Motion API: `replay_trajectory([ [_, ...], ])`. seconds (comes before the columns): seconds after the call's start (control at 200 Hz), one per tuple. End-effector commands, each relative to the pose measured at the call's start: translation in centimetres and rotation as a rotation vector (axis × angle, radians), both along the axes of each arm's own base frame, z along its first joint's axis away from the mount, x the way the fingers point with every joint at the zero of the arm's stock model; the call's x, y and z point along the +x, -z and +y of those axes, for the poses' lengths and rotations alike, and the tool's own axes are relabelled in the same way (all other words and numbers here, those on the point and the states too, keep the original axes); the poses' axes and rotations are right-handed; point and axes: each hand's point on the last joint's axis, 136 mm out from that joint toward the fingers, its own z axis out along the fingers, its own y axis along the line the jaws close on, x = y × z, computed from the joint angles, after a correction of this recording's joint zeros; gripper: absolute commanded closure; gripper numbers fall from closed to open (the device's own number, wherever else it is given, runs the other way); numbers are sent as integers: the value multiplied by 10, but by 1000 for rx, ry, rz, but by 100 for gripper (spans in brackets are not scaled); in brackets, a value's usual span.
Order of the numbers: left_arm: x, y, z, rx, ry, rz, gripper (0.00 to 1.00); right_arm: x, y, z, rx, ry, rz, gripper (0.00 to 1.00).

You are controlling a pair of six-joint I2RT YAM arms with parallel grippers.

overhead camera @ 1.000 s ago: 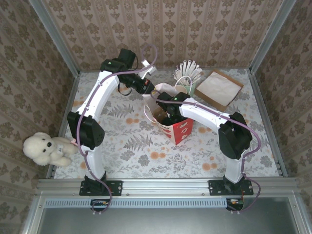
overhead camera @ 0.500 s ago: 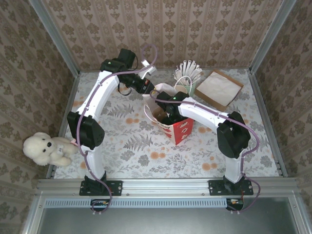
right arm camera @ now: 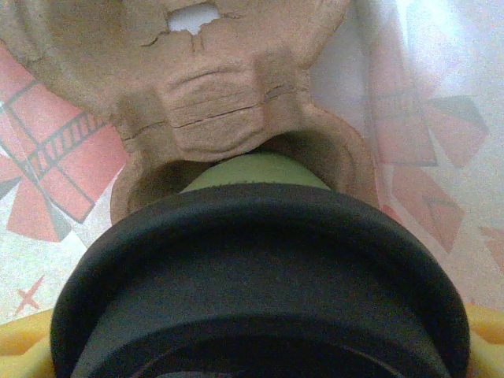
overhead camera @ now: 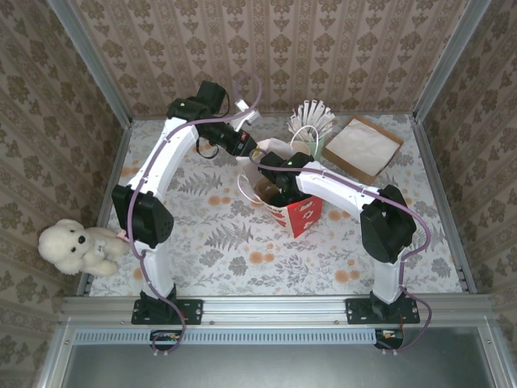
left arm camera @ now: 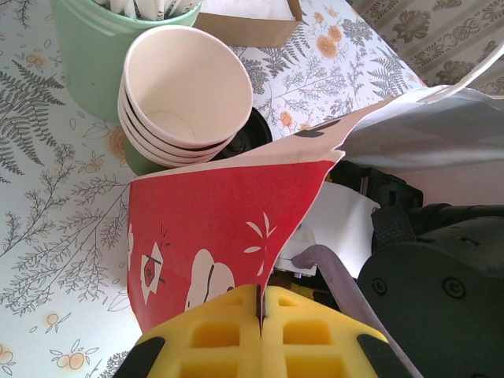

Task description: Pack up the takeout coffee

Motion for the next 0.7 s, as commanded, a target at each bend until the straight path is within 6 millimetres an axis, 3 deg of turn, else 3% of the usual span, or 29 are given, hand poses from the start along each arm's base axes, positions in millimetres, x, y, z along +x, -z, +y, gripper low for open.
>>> replay_trajectory([
  [0.0,-2,-6,-2,-12,-6,29,100,-5,18,-15,-69,15,38,30],
  [0.695,-4,-2,9,50,-171,173,100,-5,-29,19,157,-53,-21,7],
])
